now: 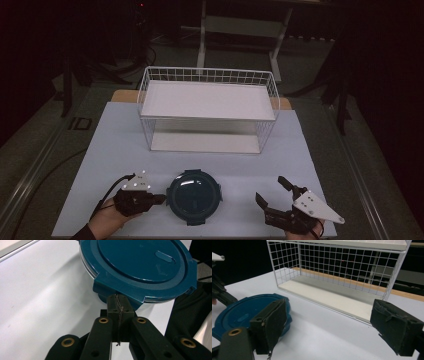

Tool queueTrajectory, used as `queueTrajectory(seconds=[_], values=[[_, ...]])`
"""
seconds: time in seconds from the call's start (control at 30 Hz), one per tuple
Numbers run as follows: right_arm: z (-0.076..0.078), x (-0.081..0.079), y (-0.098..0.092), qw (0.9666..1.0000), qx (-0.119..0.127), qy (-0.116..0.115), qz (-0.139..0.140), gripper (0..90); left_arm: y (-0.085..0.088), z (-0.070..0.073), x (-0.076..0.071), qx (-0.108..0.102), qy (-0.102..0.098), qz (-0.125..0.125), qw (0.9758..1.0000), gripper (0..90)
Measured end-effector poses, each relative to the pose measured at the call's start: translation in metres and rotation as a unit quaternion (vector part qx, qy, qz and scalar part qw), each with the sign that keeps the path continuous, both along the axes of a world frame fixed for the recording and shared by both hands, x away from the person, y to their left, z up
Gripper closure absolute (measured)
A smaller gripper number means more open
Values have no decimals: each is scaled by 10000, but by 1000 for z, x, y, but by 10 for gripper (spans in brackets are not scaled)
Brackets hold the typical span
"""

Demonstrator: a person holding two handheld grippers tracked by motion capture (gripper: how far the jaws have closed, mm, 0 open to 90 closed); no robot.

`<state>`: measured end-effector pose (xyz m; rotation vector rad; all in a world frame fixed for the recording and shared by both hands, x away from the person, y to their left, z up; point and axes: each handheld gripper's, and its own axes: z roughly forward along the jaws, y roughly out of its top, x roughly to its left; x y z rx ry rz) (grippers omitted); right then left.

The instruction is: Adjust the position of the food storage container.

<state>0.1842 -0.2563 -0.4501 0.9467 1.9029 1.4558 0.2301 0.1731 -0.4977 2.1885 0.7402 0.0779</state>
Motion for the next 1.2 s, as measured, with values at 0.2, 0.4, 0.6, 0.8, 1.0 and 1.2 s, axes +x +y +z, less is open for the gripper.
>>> queueTrajectory(seconds=[0.2,0.4,0.6,0.8,1.0,1.2], values=[[0,0,-1,10000,1,12,17,137,-25,0,11,-22,15,-161,9999,898],[0,0,-1,10000,8,17,21,137,-43,-1,19,-105,63,-292,9995,898],[0,0,-2,10000,6,15,17,137,-60,-1,21,-109,44,-453,9989,897],[0,0,-2,10000,-22,15,26,140,-84,-2,25,-157,25,-655,9977,897],[0,0,-2,10000,-22,1,6,140,-102,-1,30,-140,-28,-670,9977,897],[0,-1,-2,10000,-21,-2,12,140,-112,-3,37,-230,-43,-732,9970,897]])
